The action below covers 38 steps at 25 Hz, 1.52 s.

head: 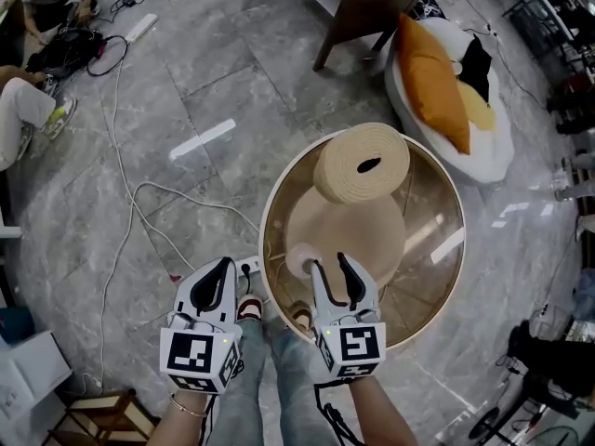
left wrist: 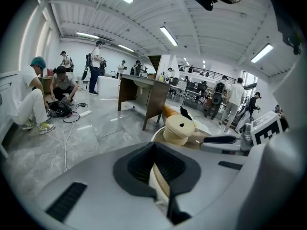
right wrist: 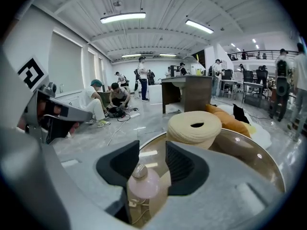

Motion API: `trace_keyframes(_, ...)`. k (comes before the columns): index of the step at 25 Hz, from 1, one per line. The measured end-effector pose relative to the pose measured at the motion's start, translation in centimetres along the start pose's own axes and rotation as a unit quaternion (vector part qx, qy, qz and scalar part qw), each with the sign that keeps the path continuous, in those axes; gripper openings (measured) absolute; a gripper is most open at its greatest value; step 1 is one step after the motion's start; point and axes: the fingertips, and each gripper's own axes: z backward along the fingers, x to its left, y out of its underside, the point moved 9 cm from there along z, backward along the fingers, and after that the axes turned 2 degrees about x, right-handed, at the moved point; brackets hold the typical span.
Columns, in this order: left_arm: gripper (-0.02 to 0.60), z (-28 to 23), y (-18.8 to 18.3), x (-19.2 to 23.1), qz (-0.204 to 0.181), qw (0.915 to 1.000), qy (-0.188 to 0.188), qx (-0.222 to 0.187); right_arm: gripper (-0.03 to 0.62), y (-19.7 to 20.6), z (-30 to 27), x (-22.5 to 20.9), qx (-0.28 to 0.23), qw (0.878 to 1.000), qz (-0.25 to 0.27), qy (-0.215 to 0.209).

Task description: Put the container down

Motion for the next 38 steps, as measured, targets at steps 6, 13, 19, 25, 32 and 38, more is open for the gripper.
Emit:
trace_keyframes(6,-0.008,1.9,-3.2,-1.6,0.005,0.9999,0.0,-0.016,0.156,-2.7,3.8,-2.2,-0.003,0.999,-0.016,0.036)
trace_keyframes(13,-0.008,4.2,-7.4,-3.5,-0.002,0.9996,-0.001,-0.027,0.156,-6.8,8.0,-4.3,-0.017,0.995,-0.039,0.085)
trace_keyframes(19,-0.008,7.1,-12.7,-5.8,0.013,0.9989,-0.004,-0.045,0.155,-11.0,13.5,-6.1,-0.038,0.99,-0.063,0.124)
trace_keyframes(25,-0.008,9.6,-19.0,-8.4,-0.004,0.9961,0.012,-0.088,0.125,-14.6,19.6,-8.5,-0.082,0.979,-0.099,0.161)
trace_keyframes(32,-0.008,14.1,-24.1,-10.0,-0.015,0.9914,0.044,-0.122,0.006,-18.5,26.6,-8.9,-0.112,0.963,-0.099,0.225)
trace_keyframes(38,-0.008,16.1,-26.3,-11.9,-0.04,0.985,0.078,-0.149,0.006,-20.6,30.5,-9.0,-0.143,0.954,-0.087,0.249)
